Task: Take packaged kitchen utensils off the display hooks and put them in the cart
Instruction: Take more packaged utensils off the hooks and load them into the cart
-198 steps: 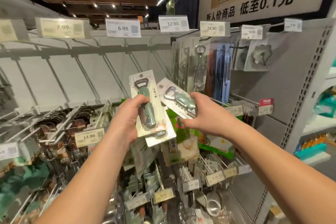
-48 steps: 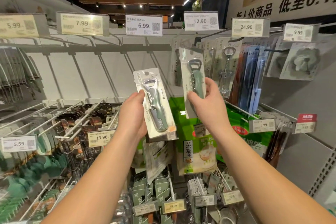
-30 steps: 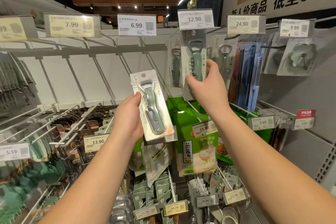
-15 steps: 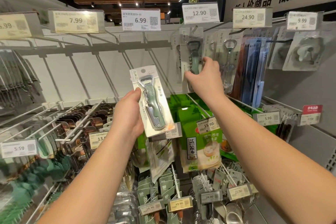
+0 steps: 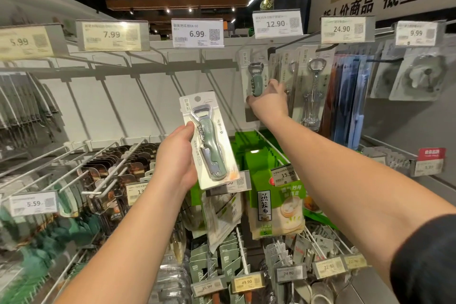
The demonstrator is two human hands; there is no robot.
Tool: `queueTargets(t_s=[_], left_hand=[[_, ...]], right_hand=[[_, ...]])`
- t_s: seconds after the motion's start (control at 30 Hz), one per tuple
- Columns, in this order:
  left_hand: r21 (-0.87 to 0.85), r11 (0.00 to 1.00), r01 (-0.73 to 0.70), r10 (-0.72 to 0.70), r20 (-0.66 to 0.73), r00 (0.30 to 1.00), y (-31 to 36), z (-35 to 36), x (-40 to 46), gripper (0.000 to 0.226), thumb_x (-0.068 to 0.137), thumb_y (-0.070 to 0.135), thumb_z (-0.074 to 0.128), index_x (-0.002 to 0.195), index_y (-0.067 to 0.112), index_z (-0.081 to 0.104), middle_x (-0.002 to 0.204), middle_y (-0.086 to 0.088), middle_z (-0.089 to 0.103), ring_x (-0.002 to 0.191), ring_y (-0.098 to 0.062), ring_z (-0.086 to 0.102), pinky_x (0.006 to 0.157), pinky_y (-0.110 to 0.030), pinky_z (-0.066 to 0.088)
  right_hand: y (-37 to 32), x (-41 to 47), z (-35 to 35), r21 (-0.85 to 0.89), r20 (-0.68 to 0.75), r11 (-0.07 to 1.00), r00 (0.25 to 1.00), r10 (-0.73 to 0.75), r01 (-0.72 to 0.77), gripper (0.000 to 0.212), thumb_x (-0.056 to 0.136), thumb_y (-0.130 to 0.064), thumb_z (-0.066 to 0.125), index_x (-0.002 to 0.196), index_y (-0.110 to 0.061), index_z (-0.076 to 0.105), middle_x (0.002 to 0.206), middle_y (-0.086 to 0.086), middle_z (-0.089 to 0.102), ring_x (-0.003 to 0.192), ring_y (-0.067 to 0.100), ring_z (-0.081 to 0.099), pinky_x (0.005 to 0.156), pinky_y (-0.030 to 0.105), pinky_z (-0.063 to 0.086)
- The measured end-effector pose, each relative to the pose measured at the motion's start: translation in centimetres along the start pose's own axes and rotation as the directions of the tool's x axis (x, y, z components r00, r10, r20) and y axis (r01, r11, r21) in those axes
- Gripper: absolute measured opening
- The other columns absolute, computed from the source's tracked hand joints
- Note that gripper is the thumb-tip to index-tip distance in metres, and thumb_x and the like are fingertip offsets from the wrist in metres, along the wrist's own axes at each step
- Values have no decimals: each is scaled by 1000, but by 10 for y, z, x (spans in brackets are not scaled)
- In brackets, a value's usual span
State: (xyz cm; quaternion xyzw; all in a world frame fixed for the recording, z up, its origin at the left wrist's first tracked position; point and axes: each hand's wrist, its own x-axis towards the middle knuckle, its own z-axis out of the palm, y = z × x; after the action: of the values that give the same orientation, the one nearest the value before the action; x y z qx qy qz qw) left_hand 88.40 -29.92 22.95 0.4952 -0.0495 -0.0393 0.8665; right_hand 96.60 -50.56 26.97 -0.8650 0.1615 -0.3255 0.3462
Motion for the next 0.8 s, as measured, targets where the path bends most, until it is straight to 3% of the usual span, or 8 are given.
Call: queueTargets(t_s=[0.17, 0.27, 0.43, 0.8], left_hand=[[-9, 1000, 3, -3, -7, 1000, 3, -8, 1, 22, 105, 17, 47, 106, 9, 68, 85, -6, 76, 79, -23, 72, 99, -54, 51], [-27, 1000, 9, -9, -18, 1000, 5, -12, 1, 26, 104, 16, 47, 116, 5, 67, 91, -8, 76, 84, -25, 72, 99, -55, 51], [-26, 1000, -5, 4, -35, 999, 8, -16, -4, 22, 105, 15, 46, 102, 9, 67, 80, -6, 76, 75, -22, 73, 97, -54, 52], [-19, 1000, -2, 1, -30, 1000, 9, -14, -10, 21, 105, 14, 47, 100, 8, 67, 78, -5, 76, 75, -21, 73, 97, -53, 53]], right_hand=[[-4, 13, 10, -13, 9, 998, 998, 58, -58, 72, 94, -34, 66, 149, -5, 29, 152, 13, 29, 142, 31, 32, 118, 41, 31], [-3, 18, 16, -17, -1, 998, 999, 54, -54, 73, 94, -34, 67, 149, -5, 28, 152, 14, 29, 142, 31, 31, 118, 41, 30], [-1, 21, 21, -29, -9, 998, 999, 46, -47, 71, 94, -34, 66, 148, -6, 29, 149, 15, 32, 140, 32, 33, 116, 41, 30], [-2, 19, 24, -13, 14, 998, 998, 64, -64, 78, 94, -33, 64, 154, -9, 21, 152, 15, 29, 142, 33, 31, 118, 46, 31]])
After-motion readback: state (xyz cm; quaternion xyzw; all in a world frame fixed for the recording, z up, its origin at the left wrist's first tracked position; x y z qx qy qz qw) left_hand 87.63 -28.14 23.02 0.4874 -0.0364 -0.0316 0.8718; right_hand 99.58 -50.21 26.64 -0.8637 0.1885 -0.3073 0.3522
